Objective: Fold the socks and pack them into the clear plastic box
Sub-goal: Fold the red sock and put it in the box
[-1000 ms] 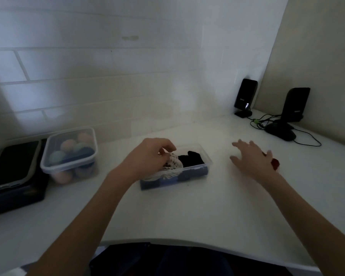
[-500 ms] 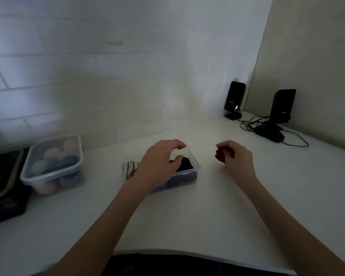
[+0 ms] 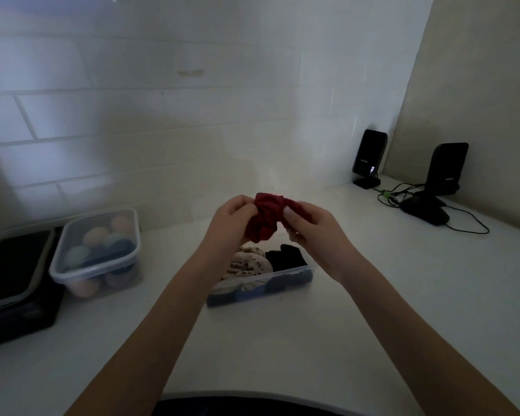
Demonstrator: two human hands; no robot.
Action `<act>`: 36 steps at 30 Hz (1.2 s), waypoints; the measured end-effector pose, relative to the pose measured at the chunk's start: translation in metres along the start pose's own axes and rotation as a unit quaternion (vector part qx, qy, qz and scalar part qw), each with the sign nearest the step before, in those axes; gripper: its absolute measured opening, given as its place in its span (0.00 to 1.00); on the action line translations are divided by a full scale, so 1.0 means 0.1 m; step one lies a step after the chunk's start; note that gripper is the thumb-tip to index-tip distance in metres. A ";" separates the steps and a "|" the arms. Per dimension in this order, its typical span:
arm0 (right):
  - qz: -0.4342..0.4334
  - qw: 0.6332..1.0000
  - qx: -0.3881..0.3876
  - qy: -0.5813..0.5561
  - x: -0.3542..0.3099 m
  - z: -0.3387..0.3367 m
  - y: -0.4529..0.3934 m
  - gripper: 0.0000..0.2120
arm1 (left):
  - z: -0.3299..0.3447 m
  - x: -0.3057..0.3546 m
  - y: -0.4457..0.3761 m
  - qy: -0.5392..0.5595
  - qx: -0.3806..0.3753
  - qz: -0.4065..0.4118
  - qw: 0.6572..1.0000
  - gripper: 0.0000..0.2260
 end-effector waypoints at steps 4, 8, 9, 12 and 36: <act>0.043 0.996 0.008 -0.079 0.06 0.15 -0.03 0.15 | -0.07 -0.10 0.01 0.131 -0.018 -0.061 0.989 0.07; 0.133 0.963 0.038 -0.231 0.16 0.28 -0.06 0.20 | -0.10 -0.12 0.05 -0.050 -0.012 -0.001 0.999 0.06; 0.142 0.959 0.042 -0.240 0.17 0.30 -0.06 0.21 | -0.14 -0.09 0.05 -0.078 0.000 0.020 0.997 0.07; 0.093 0.979 0.019 -0.179 0.11 0.33 -0.06 0.16 | -0.26 -0.02 0.07 -0.103 0.046 0.051 0.992 0.07; 0.144 0.877 0.016 -0.457 0.10 0.47 -0.08 0.06 | -0.48 -0.15 0.02 0.101 0.147 -0.013 0.984 0.12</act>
Point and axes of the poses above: each hand's wrist, its own y-axis away from the middle knuckle, its own z-axis out of the palm, x = y × z, the point moved 7 cm from there along -y, towards the middle knuckle
